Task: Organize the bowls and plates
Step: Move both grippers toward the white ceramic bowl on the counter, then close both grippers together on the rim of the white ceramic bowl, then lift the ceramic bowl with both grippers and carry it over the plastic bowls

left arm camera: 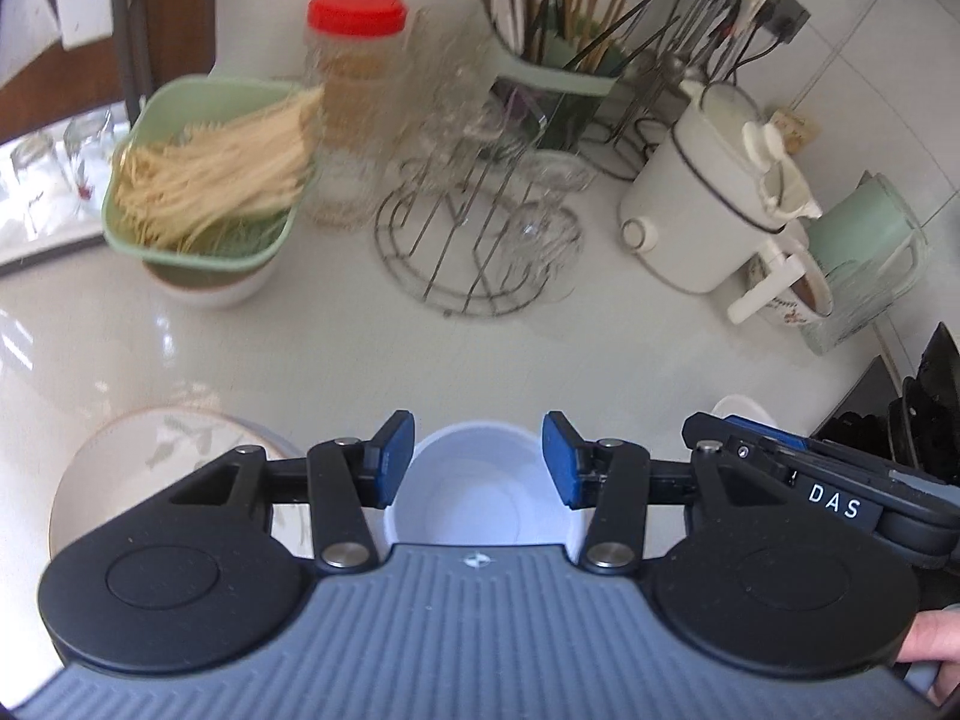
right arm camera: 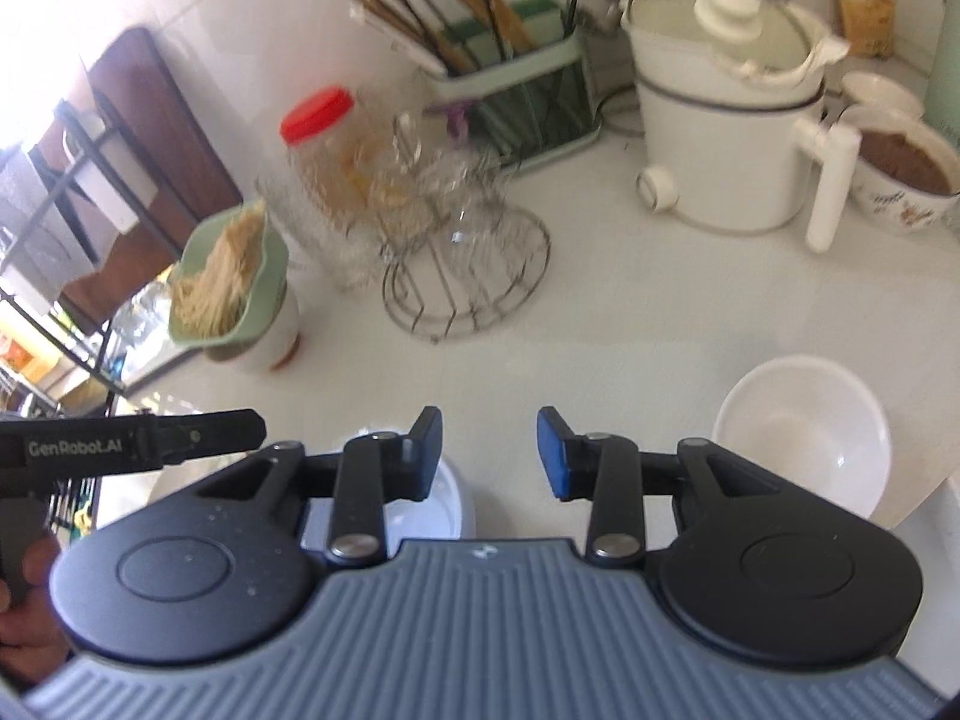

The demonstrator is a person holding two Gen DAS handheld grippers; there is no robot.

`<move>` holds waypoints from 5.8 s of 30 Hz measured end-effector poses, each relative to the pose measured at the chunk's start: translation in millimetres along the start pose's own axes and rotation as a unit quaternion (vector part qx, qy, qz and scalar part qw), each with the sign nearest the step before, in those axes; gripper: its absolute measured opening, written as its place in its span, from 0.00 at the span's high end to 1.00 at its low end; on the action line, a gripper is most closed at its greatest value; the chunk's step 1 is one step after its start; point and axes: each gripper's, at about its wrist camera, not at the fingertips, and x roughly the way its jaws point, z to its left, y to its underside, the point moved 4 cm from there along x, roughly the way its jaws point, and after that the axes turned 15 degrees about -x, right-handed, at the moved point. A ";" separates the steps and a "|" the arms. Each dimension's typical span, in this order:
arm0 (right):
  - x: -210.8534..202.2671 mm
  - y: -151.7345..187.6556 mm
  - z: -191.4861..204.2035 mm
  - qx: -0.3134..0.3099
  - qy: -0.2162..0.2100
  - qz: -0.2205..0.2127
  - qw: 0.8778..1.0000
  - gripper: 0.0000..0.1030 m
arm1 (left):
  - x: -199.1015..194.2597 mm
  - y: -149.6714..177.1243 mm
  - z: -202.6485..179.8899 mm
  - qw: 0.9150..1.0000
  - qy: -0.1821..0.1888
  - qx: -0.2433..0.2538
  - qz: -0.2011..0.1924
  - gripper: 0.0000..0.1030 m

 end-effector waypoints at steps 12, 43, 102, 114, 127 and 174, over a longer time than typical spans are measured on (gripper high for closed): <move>-38.3 -14.5 -2.6 -0.010 0.031 -0.068 0.997 0.63 | -33.5 -10.0 -31.3 0.998 0.024 0.039 -0.042 0.48; -98.7 -2.0 27.1 0.010 0.083 -0.109 0.991 0.63 | -93.2 5.8 -19.8 0.993 0.066 0.067 -0.067 0.48; -28.6 63.8 -140.2 0.076 0.157 -0.023 0.984 0.63 | 109.9 57.4 -164.5 0.988 0.025 0.140 0.063 0.48; -3.7 84.2 -165.7 0.099 0.144 0.005 0.985 0.64 | 153.5 80.2 -186.1 0.982 0.012 0.146 0.116 0.48; 14.9 93.7 -171.6 0.108 0.128 0.029 0.985 0.74 | 188.4 90.2 -179.8 0.982 -0.010 0.105 0.154 0.66; -37.4 50.1 -136.1 0.123 0.046 -0.004 0.991 0.87 | 86.3 51.9 -161.8 0.989 0.024 -0.024 0.145 0.91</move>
